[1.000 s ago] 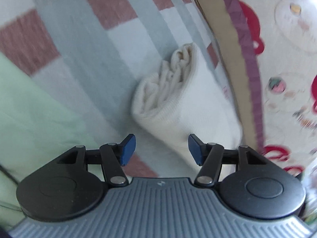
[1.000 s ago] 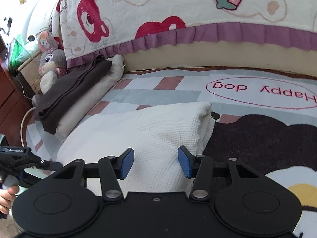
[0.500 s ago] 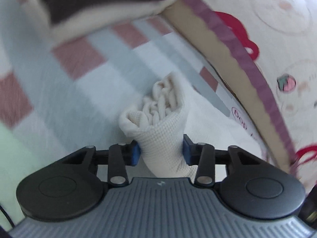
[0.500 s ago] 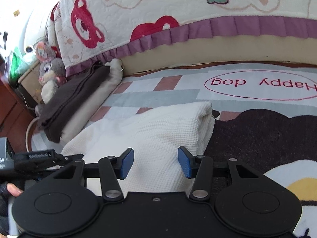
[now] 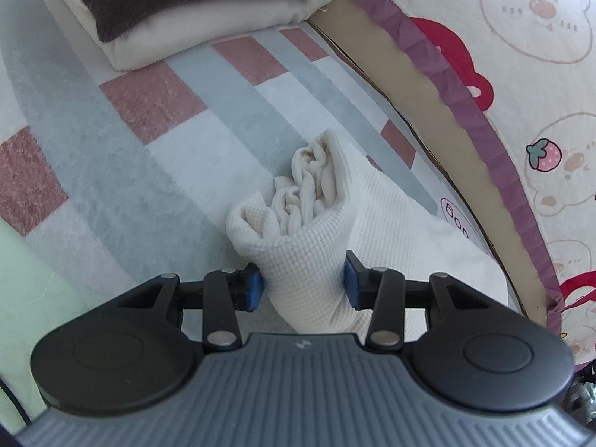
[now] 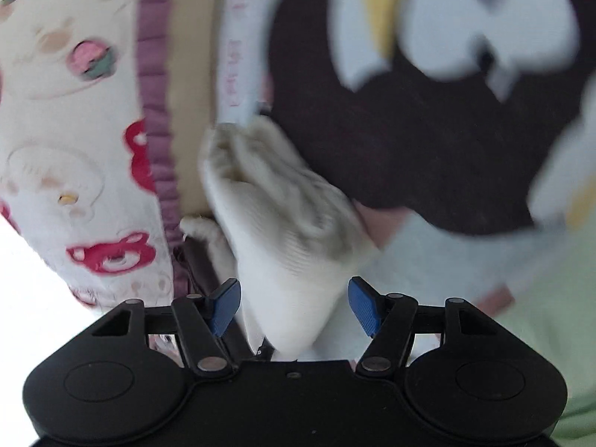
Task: Fold clothes
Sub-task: 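Pinch the rolled garment end with both grippers, then lift the folded white garment with both grippers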
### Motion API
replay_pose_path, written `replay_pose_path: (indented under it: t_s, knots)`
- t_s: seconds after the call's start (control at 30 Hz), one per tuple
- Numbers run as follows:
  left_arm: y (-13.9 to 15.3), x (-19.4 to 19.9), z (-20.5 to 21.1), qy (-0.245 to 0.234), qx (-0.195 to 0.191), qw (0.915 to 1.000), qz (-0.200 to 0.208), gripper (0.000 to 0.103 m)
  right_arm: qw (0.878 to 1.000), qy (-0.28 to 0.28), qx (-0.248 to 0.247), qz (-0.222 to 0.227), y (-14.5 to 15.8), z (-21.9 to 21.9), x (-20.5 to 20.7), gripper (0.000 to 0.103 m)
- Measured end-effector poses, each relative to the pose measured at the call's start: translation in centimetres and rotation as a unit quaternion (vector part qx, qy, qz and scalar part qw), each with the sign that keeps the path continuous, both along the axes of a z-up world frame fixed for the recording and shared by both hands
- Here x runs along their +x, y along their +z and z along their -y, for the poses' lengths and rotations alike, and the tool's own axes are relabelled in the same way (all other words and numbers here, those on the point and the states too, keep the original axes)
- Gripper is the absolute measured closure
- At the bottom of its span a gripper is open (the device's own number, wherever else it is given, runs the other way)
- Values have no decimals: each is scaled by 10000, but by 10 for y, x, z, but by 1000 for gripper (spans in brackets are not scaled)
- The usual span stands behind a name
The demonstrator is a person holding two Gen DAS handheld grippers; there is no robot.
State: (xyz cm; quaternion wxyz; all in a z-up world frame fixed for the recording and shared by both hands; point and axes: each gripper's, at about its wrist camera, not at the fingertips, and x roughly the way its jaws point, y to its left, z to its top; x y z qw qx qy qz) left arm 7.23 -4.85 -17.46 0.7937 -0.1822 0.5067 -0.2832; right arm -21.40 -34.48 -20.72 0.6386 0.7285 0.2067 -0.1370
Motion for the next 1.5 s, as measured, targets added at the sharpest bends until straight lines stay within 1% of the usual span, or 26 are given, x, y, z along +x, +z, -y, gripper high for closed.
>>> replay_pose_path:
  t_s: [0.07,0.1,0.13,0.17,0.2,0.33,0.4,0.47,0.53,0.57,0.63,0.67,0.7,0.73,0.77,0.8,0.83,0.9,1.07,1.2,1.27,1.3,1.33,1.4,1.43,1.5]
  knots:
    - [-1,0,-1,12,-20,10000,-42,61,9981,-235,551,142,-15,-10,-4,31]
    - [-1,0,-2,21,-31,10000,-67,61,9973,-262,650,211,-18,-14,-2,31]
    - [-1,1,-2,31,-42,9999,-93,61,9982,-159,498,278,-14,-14,7,29]
    - [-2,1,-3,37,-50,9999,-112,61,9988,-57,347,344,-9,-14,15,19]
    - [-2,1,-3,41,-55,9999,-125,61,9991,5,242,335,-8,-15,21,14]
    - [1,0,0,7,71,10000,-53,60,9997,20,210,-123,-22,-21,34,15]
    - [2,-1,2,-12,155,9999,9,60,9999,-2,93,-83,-25,-21,37,18]
    - [3,-2,2,-21,195,9998,26,60,9994,-19,-283,-183,-16,-15,42,19]
    - [3,-3,1,-14,189,9998,-12,60,9965,117,-786,-269,-6,-8,50,27]
    - [3,-3,0,-4,172,9998,-47,60,9939,201,-1043,-287,-2,-5,54,34]
    - [4,-6,-1,-51,181,9998,-98,60,9862,361,-1589,-289,6,-1,61,38]
    - [5,-8,0,-101,201,9997,-104,60,9790,483,-1956,-307,12,0,66,40]
    - [5,-10,-1,-151,200,9996,-147,60,9664,668,-2459,-350,21,0,73,41]
    - [5,-12,-1,-197,191,9994,-215,60,9507,851,-2955,-392,29,0,80,42]
    - [3,-14,-2,-213,154,9992,-317,60,9386,967,-3286,-404,35,1,84,42]
    - [2,-15,-4,-173,106,9990,-392,58,9348,991,-3391,-374,37,4,86,42]
    - [1,-16,-6,-109,65,9990,-430,56,9361,973,-3360,-362,38,8,87,42]
    - [1,-18,-9,12,-5,9989,-468,53,9502,839,-2975,-385,31,19,83,41]
    - [0,-17,-10,149,-80,9991,-381,52,9604,748,-2661,-357,20,21,74,37]
    - [9,-18,-2,-31,81,10000,-49,52,9679,636,-2409,-341,11,15,69,35]
    - [10,-18,1,-79,236,9997,7,52,9669,685,-2432,-368,10,14,70,33]
    - [10,-18,1,-63,310,9995,14,49,9647,729,-2501,-391,10,14,71,31]
    - [9,-18,1,-46,384,9992,20,43,9599,801,-2650,-430,12,13,72,30]
    - [9,-16,-1,52,486,9988,91,38,9518,907,-2887,-503,14,12,75,23]
    - [10,-15,-3,131,502,9985,147,38,9527,879,-2865,-510,13,13,76,22]
    - [4,-8,-7,258,309,9992,33,37,9574,794,-2740,-457,9,17,78,19]
